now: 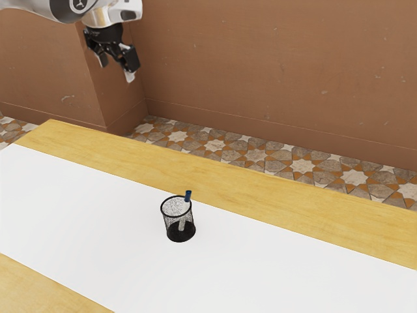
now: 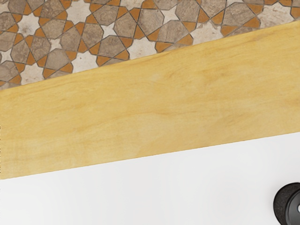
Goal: Take the marker out of the pen holder and place it to the left of the pen holder.
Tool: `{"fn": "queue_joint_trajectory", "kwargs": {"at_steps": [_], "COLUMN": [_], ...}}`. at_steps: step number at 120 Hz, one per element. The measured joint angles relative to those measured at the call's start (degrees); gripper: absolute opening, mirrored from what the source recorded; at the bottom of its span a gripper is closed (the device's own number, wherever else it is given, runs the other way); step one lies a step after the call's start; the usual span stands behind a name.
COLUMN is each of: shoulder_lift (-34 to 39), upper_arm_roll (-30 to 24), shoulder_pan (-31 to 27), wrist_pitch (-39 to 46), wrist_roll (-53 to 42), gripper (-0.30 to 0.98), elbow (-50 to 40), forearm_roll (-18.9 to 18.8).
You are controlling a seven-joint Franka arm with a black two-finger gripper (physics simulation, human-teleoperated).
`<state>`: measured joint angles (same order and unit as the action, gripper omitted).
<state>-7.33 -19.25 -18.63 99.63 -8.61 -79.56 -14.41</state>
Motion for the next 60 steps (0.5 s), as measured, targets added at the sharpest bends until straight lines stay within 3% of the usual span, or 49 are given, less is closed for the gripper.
{"fn": "queue_joint_trajectory", "kwargs": {"at_steps": [20,36,60], "shoulder_lift": [-1.1,-9.6,-15.2], "upper_arm_roll": [-3.7,-6.0,-6.7], "shoulder_pan": [0.5,1.0,3.0], "wrist_pitch": [1.2,2.4,4.2], "wrist_roll": [-0.6,-1.0,-1.0], "gripper": [0.69,0.69,0.69], "elbow": [0.0,0.0,-0.7], "forearm_roll": [-0.1,0.0,0.1]}}
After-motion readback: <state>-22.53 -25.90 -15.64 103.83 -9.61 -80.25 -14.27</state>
